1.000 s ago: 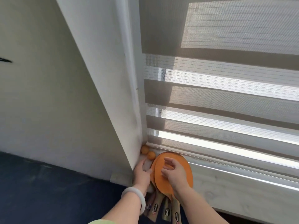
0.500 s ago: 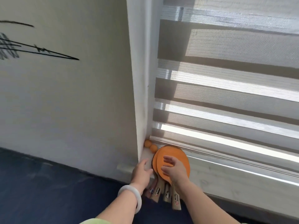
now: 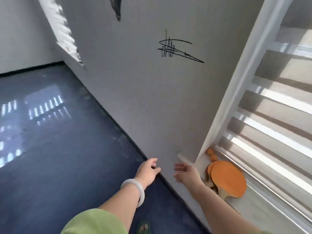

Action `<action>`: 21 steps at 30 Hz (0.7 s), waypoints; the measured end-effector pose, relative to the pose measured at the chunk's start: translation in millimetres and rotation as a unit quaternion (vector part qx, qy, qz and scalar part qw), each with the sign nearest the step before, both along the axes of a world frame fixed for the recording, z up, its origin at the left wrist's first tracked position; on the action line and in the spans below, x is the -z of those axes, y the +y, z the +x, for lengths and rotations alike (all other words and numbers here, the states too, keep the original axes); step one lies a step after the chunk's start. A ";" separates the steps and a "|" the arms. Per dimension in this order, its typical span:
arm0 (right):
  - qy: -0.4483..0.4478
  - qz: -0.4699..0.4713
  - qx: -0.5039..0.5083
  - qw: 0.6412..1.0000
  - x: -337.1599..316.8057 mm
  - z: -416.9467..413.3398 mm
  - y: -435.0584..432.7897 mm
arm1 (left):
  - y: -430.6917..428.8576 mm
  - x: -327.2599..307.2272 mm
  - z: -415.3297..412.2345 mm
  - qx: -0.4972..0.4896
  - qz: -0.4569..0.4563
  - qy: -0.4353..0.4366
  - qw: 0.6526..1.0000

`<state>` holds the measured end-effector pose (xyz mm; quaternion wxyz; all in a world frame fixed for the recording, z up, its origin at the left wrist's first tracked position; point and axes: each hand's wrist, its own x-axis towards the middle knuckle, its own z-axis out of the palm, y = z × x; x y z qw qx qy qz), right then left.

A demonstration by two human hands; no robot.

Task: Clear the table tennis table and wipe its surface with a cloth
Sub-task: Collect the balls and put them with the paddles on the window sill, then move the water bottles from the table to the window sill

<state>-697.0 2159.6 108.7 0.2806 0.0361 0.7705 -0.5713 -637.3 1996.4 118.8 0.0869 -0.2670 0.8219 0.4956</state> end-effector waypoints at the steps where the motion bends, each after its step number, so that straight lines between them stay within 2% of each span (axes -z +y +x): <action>1: 0.006 0.005 -0.033 0.999 -4.9 9.5 -15.3 | -12.9 -6.8 18.3 -0.023 0.000 0.004 1.000; 5: 0.022 0.012 -0.163 0.986 -27.7 53.6 -96.9 | -80.4 -36.6 98.9 -0.127 -0.015 0.018 0.992; 9: 0.057 0.013 -0.288 0.956 -56.6 111.1 -199.1 | -160.6 -64.5 187.3 -0.229 -0.045 0.026 0.972; 21: 0.118 0.012 -0.532 0.839 -95.4 338.4 -521.5 | -374.8 -103.8 478.6 -0.473 -0.096 0.013 0.875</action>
